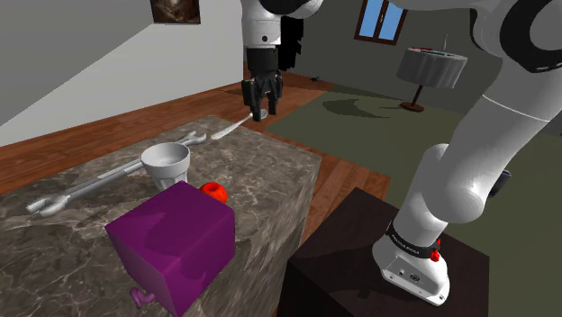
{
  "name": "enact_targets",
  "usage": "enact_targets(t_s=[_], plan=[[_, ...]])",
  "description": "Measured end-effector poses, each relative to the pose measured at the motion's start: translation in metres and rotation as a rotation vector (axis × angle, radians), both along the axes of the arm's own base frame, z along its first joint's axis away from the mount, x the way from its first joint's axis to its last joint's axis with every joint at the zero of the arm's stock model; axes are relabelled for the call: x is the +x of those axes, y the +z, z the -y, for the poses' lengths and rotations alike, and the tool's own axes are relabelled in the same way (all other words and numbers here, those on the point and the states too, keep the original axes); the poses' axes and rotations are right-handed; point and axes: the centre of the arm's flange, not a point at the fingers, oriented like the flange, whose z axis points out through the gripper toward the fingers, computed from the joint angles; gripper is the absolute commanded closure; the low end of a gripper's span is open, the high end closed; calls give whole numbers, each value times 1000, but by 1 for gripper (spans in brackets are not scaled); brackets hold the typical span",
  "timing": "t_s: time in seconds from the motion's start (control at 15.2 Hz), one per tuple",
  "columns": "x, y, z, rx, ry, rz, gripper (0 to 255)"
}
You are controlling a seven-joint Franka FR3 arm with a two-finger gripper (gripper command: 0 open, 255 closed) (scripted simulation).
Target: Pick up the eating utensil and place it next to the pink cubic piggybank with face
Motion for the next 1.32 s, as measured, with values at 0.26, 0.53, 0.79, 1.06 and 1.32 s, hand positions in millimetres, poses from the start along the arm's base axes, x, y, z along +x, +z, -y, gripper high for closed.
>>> enact_targets(t_s=[0.26,0.53,0.79,1.06,1.32], plan=[[-43,1,-32,0,0,0,255],[-83,-1,-58,0,0,0,255],[-93,-15,-64,-1,-1,0,255],[-94,-35,-65,-1,-2,-1,255],[-93,-57,-65,-1,-2,-1,255]])
